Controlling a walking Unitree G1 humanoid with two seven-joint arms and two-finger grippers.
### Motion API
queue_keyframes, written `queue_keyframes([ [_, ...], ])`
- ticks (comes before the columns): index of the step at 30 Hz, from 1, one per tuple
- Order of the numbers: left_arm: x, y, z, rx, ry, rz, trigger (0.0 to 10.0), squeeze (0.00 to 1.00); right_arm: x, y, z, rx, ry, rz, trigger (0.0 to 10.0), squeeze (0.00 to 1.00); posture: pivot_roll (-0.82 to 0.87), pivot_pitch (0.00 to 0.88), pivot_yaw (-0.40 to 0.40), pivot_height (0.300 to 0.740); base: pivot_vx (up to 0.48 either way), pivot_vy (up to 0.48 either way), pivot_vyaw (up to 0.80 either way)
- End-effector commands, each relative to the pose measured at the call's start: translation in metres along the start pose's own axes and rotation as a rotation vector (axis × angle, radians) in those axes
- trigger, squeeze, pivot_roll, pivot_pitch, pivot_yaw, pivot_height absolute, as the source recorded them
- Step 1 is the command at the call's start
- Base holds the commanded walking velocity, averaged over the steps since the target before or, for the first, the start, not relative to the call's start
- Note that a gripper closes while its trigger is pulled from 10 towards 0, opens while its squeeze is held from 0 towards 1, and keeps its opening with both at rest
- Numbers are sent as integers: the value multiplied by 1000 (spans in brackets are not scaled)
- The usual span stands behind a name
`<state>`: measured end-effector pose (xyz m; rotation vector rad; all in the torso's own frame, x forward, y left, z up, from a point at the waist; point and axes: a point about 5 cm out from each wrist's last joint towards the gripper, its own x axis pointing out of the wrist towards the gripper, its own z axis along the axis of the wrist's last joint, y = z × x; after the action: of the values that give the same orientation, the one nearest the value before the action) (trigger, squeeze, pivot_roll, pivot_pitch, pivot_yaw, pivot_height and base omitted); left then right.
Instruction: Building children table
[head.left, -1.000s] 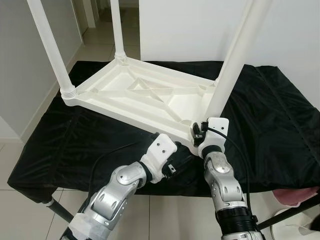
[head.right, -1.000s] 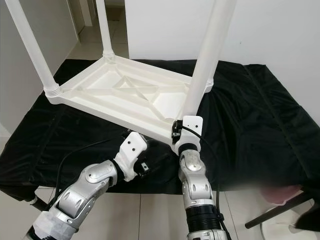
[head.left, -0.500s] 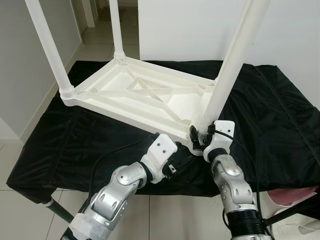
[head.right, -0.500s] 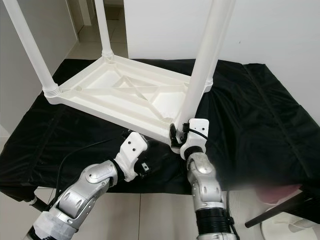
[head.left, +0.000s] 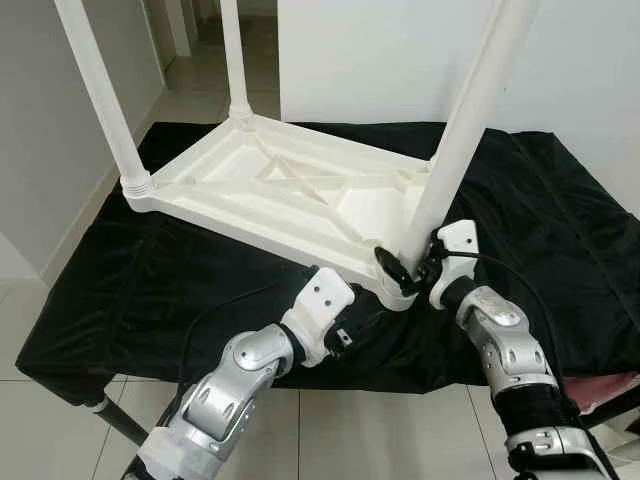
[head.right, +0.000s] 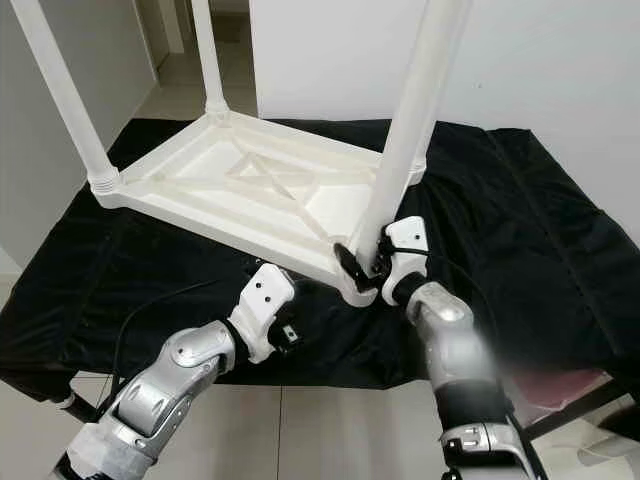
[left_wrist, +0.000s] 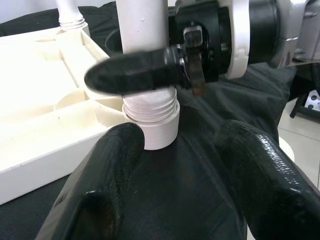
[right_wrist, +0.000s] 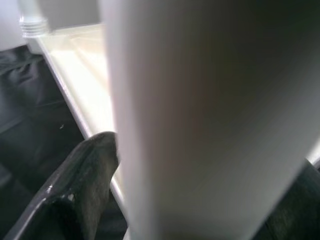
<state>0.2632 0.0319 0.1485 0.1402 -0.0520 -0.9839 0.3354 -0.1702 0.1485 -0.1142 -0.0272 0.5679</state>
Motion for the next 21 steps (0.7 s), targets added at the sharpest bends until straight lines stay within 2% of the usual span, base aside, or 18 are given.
queue_keyframes([
  [1,0,0,0,2,1,-26,10000,0,2,1,-1,-20,10,34,10000,0,-11,30,-17,740,0,0,0],
  [2,0,1,0,3,0,-24,10000,0,4,1,-1,-31,17,57,9686,0,-8,29,-19,740,0,0,0],
  [3,0,1,0,4,1,-21,10000,0,5,0,-3,-43,30,66,510,0,-5,27,-20,740,0,0,0],
  [5,0,1,0,4,1,-21,10000,0,5,0,-3,-43,30,66,510,0,-5,27,-20,740,0,0,0],
  [6,0,2,0,5,1,-19,10000,0,5,-1,-4,-44,39,84,0,0,-1,24,-21,740,0,0,0],
  [17,0,3,0,7,0,-17,10000,0,6,-6,-10,-39,46,142,0,0,-5,21,-19,740,0,0,0],
  [18,0,3,1,8,0,-19,10000,0,5,-6,-11,-34,47,135,1294,0,-7,23,-18,740,0,0,0],
  [20,0,2,1,8,0,-20,10000,0,4,-6,-12,-29,48,130,1294,0,-7,23,-18,740,0,0,0],
  [21,1,2,1,8,-1,-20,10000,0,4,-6,-13,-17,53,106,10000,0,-8,23,-17,740,0,0,0],
])
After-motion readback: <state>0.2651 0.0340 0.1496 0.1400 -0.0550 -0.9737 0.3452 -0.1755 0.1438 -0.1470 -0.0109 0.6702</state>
